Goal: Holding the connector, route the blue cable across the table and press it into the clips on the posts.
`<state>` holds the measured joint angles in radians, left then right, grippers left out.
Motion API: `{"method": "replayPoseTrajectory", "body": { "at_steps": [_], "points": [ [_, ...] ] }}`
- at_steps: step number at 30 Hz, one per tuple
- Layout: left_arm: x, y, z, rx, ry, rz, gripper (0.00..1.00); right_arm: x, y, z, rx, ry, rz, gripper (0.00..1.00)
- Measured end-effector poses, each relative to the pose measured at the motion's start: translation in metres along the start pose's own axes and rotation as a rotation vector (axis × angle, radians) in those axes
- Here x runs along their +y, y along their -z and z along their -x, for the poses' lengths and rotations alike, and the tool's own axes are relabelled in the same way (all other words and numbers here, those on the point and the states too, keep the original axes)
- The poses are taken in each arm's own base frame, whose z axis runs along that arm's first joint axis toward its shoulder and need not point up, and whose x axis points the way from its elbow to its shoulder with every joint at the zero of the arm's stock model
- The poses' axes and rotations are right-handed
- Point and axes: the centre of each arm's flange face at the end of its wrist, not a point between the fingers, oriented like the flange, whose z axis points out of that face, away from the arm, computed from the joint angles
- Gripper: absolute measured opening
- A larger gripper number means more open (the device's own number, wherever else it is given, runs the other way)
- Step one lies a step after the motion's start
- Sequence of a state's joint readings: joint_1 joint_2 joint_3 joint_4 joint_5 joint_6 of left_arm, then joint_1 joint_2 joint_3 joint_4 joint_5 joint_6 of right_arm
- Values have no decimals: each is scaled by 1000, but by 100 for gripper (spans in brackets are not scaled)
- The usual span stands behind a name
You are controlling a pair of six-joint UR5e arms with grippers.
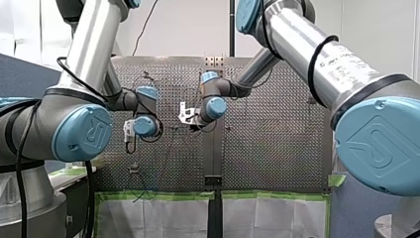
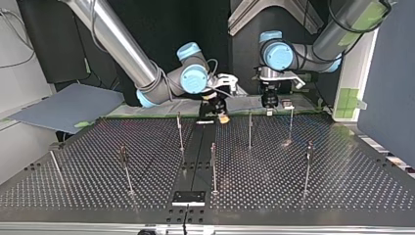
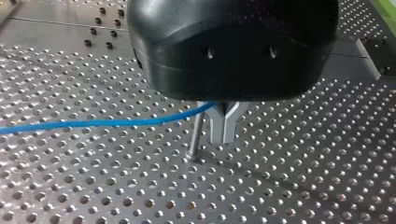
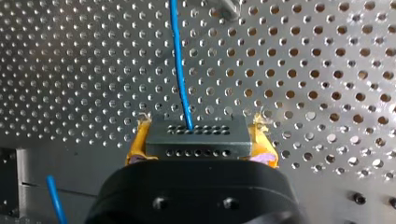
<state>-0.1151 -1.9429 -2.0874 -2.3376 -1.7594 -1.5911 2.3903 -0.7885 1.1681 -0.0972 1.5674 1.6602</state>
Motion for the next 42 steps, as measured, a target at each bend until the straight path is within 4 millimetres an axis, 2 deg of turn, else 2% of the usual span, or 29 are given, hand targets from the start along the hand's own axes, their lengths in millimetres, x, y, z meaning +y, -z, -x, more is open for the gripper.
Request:
{"method": "replayPoseTrajectory", "body": {
  "at_steps": [7, 13, 25, 35, 42],
  "points": [
    [-1, -2, -1, -10, 9, -11, 0, 10, -3, 2, -4, -4, 8, 0],
    [-4, -7, 1, -40, 40, -52, 0, 16, -8, 13, -19, -5, 13, 0],
    [-3, -42, -12, -38, 53, -57, 0, 35, -13, 12, -8, -15, 35, 0],
    [-1, -72, 11, -74, 58, -63, 0, 57, -22, 3, 57, -34, 44, 0],
    [2, -80, 19, -77, 55, -58, 0, 69, -24, 0, 66, -41, 42, 0]
  ]
}}
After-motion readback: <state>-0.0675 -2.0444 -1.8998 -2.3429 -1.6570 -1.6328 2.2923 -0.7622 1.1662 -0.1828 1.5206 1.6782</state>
